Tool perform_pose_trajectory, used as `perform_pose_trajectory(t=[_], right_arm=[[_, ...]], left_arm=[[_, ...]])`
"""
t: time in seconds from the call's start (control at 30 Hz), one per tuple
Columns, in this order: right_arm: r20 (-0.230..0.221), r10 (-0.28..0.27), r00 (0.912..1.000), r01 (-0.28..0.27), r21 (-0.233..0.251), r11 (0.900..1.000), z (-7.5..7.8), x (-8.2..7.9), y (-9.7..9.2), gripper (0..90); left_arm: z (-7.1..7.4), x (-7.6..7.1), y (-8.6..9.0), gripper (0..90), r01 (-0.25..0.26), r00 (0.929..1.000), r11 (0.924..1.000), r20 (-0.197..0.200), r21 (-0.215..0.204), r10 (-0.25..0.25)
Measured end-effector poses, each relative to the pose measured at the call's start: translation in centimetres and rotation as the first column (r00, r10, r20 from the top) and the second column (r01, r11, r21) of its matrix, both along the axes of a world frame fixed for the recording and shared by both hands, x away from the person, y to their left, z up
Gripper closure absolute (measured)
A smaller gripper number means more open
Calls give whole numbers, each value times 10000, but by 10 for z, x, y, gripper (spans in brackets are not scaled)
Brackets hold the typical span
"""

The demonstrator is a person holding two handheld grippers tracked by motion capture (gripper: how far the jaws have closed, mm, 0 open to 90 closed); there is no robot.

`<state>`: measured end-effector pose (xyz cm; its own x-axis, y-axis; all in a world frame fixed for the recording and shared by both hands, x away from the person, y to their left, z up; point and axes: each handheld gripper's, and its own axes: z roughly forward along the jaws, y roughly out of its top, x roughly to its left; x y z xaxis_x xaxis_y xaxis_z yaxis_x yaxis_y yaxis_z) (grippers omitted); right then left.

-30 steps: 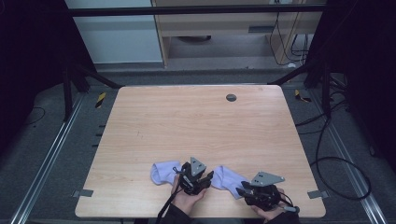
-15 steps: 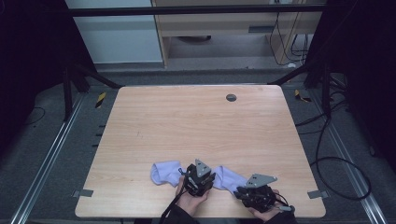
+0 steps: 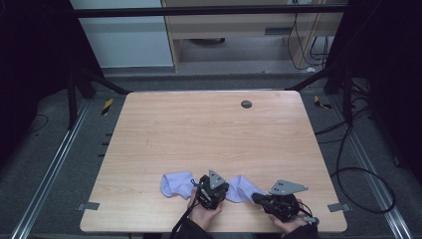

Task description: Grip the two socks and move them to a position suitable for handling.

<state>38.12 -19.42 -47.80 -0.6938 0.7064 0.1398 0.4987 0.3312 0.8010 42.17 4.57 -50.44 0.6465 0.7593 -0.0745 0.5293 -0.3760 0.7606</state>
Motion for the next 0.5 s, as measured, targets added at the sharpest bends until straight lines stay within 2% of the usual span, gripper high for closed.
perform_pose_trajectory(t=[0.07,0.1,0.13,0.17,0.2,0.23,0.27,0.3,0.37,0.47,0.5], right_arm=[[167,-432,9989,427,284,9987,3,2,-6,868],[167,-432,9989,427,284,9987,3,2,-6,868],[278,-1004,9946,990,487,9939,4,6,-12,867],[278,-1004,9946,990,487,9939,4,6,-12,867],[266,-1447,9891,1431,542,9882,3,10,-15,866],[266,-1447,9891,1431,542,9882,3,10,-15,866],[230,-1685,9854,1670,557,9844,3,13,-17,866],[266,-2107,9772,2093,481,9767,1,19,-19,865],[252,-2451,9692,2444,291,9692,0,25,-20,864],[209,-2627,9646,2623,198,9648,-2,31,-21,860],[121,-2853,9583,2853,46,9584,-4,37,-23,854]], left_arm=[[0,0,0,879,29,10000,10000,8,4,-29],[0,0,0,879,29,10000,10000,8,4,-29],[0,1,0,879,32,10000,10000,0,-14,-32],[0,1,0,879,32,10000,10000,0,-14,-32],[-1,1,0,879,31,10000,10000,-12,-28,-31],[-1,1,0,879,31,10000,10000,-12,-28,-31],[-1,1,0,879,39,10000,10000,1,-15,-39],[-1,1,0,879,27,10000,10000,1,-36,-27],[-1,1,0,879,56,10000,10000,28,-1,-56],[-1,2,0,878,68,10000,10000,27,-3,-68],[-1,2,1,877,71,10000,10000,45,-6,-71]])
